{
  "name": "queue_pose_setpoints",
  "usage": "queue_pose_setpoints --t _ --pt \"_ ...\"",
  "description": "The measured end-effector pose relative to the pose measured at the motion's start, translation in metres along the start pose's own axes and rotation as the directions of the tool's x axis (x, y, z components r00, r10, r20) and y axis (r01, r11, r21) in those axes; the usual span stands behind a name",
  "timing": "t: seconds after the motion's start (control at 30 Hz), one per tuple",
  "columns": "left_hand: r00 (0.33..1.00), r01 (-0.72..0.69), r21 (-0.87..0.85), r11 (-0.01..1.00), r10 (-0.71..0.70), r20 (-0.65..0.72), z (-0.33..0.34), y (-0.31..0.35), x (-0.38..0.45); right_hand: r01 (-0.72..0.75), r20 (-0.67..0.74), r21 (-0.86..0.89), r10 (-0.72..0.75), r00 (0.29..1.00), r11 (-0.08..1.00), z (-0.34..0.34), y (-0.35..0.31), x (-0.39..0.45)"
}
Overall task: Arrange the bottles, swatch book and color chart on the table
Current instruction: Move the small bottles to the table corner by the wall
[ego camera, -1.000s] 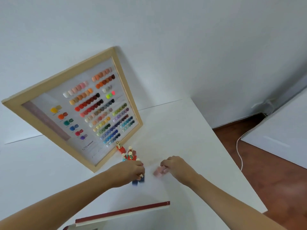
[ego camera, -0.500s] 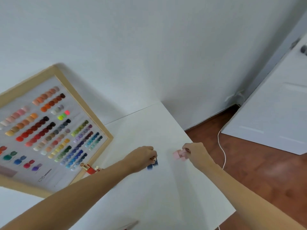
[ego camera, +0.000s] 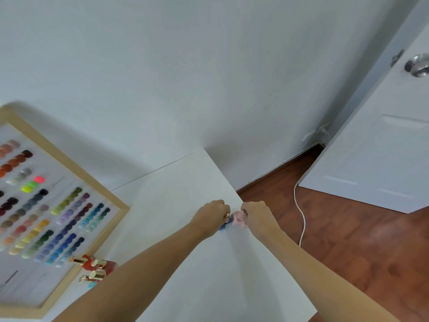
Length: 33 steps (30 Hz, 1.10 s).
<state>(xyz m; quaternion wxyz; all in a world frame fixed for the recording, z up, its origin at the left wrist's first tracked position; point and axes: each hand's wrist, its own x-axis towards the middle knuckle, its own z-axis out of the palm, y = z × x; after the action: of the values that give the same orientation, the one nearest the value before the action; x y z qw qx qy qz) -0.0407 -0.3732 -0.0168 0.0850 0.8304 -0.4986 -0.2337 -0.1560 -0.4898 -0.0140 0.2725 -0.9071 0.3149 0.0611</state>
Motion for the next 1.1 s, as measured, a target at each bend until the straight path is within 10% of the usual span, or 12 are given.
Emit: queue_pose_setpoints --t 0.37,0.83,1.1 --pt "0.996 0.038 -0.051 0.998 -0.041 -0.073 0.006 -0.002 0.006 -0.023 -0.016 0.263 0.028 0.999 0.965 0.002 -0.002 0.003" --pt "0.987 0.05 -0.17 0.984 -0.074 -0.142 -0.02 -0.021 -0.047 0.18 -0.327 -0.064 -0.191 0.926 0.982 -0.003 -0.02 -0.029" --pt "0.909 0.134 -0.111 0.985 -0.166 -0.383 -0.063 -0.105 -0.156 0.341 -0.242 -0.092 -0.353 0.904 0.936 0.033 -0.085 -0.04"
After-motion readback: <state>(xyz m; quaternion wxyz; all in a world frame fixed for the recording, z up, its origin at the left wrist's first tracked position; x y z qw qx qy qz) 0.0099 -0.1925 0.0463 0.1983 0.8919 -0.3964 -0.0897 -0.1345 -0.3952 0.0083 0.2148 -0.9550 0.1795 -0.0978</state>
